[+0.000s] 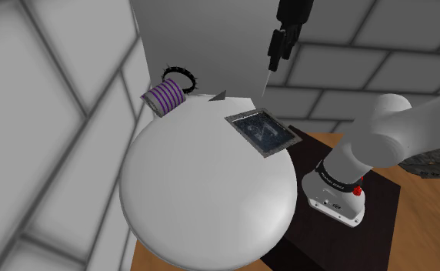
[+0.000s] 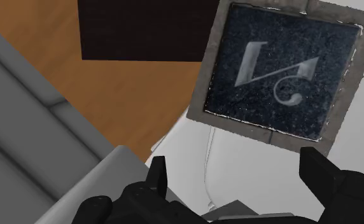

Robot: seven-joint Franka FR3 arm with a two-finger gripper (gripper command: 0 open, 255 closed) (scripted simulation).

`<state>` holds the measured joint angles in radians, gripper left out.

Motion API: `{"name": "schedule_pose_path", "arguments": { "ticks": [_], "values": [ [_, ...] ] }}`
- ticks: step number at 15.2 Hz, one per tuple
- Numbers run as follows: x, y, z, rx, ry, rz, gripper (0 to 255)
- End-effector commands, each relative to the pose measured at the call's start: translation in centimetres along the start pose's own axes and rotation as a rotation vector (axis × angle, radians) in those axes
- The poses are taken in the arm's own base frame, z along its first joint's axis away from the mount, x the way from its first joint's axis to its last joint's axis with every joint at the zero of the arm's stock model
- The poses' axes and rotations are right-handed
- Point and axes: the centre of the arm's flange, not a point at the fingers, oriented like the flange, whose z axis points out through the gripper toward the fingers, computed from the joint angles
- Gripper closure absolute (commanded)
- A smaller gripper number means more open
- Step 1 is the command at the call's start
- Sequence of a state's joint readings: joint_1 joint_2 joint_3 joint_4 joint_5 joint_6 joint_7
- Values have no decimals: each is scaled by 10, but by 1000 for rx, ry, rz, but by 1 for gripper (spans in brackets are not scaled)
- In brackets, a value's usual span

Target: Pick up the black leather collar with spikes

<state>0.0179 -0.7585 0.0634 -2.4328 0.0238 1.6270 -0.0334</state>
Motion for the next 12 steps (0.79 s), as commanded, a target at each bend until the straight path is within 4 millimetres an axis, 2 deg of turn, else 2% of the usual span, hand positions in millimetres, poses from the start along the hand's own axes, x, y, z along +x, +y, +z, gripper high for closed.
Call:
{"name": "schedule_pose_path", "arguments": {
  "ticks": [1,6,12],
  "values": [
    [0,0,0,0,0,0,0],
    [63,-22,11,-60,0,-138,0],
    [134,-59,27,-133,-1,-303,0]
  ]
}}
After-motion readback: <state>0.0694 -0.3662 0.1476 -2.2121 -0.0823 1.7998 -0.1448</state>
